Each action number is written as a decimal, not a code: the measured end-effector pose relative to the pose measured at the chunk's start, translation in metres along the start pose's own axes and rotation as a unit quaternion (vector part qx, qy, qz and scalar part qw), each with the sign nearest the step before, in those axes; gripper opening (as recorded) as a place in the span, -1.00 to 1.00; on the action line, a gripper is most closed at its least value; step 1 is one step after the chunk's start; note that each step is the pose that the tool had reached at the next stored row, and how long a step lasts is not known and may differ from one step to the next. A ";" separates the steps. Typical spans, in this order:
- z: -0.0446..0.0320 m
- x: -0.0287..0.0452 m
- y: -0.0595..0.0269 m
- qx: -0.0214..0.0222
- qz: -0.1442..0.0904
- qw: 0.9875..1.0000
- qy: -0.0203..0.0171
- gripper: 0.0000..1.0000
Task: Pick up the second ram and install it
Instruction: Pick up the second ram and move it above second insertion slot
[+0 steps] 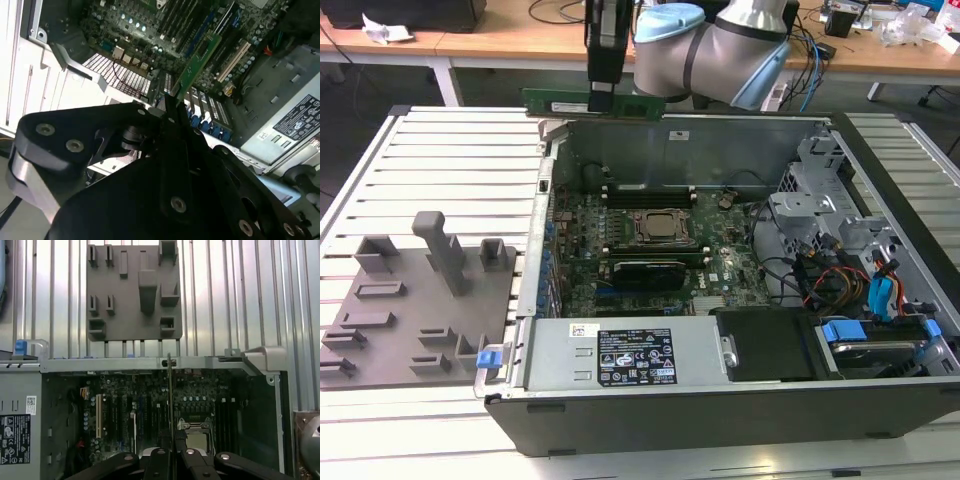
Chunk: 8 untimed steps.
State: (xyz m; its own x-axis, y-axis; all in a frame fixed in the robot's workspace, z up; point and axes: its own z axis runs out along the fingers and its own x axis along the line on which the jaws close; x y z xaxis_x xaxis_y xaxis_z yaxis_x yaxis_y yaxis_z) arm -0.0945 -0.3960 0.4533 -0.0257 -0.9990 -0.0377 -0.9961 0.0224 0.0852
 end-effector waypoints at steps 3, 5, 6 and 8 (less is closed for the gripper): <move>0.0008 -0.0003 -0.0112 0.000 0.000 1.000 0.000 -0.73; 0.0012 -0.0004 -0.0171 0.000 0.000 1.000 0.000 -0.73; 0.0015 -0.0006 -0.0233 0.000 0.000 1.000 0.000 -0.73; 0.0020 -0.0010 -0.0389 0.000 0.000 1.000 0.000 -0.73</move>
State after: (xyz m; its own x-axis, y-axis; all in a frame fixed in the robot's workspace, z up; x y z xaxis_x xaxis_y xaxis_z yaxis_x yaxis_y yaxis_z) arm -0.0559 -0.3957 0.4480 -0.0258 -0.9990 -0.0371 -0.9961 0.0226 0.0853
